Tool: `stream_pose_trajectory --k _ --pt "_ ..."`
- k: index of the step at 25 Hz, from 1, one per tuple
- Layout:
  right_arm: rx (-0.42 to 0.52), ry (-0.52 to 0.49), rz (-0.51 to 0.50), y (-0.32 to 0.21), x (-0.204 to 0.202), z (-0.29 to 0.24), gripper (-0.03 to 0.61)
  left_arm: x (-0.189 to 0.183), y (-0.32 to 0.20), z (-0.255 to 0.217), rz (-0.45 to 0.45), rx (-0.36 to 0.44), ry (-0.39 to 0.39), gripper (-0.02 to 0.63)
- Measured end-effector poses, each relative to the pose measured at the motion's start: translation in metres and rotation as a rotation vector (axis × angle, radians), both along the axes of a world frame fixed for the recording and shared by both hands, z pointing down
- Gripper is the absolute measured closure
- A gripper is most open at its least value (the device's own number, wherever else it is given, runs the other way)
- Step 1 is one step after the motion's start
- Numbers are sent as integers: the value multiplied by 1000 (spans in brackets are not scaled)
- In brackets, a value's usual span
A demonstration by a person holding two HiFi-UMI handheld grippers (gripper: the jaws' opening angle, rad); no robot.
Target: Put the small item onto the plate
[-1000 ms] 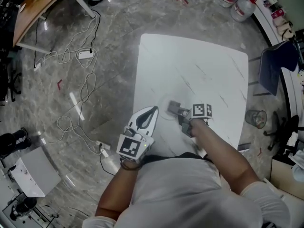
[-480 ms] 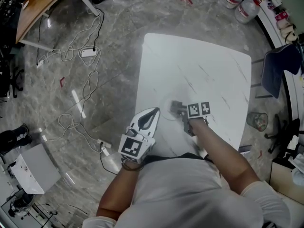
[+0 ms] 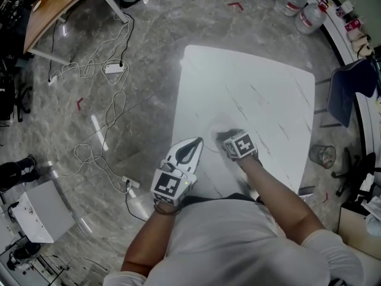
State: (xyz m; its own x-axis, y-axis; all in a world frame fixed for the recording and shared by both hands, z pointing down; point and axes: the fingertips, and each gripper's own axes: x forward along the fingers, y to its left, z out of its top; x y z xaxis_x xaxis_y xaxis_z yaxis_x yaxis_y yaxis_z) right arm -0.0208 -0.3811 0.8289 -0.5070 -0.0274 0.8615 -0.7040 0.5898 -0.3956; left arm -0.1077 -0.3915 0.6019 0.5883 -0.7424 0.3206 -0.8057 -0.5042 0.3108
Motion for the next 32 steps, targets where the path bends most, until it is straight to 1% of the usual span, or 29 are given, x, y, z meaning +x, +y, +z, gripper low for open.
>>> stream_pose_trajectory --k 6,8,10,12,15,18,22,26,29,32 --pt "121 85 -48 -7 6 -5 310 -5 6 -1 -5 -5 8 607" --pt "172 97 -70 -10 5 -8 309 -6 7 -2 -6 -3 9 607" --pt "215 84 -76 -13 3 -17 310 -7 8 -5 -8 2 7 607" --pt "265 39 -63 -17 -2 -35 310 -6 10 -8 -9 9 6 607" --pt "390 -57 -44 -27 -10 -84 316 -3 9 -17 -9 28 7 607" --pt "531 -153 -49 -30 -14 -144 368 8 8 -32 1 56 8 607" --pt "690 -242 -66 -25 -5 -211 477 30 10 -59 14 92 11 607" --pt "778 -341 -27 -14 15 -270 540 53 10 -97 10 154 25 607" --pt "836 -415 -9 -1 31 -318 570 73 15 -133 16 207 45 608" --pt "906 -499 -7 13 41 -374 575 91 23 -168 28 256 52 607"
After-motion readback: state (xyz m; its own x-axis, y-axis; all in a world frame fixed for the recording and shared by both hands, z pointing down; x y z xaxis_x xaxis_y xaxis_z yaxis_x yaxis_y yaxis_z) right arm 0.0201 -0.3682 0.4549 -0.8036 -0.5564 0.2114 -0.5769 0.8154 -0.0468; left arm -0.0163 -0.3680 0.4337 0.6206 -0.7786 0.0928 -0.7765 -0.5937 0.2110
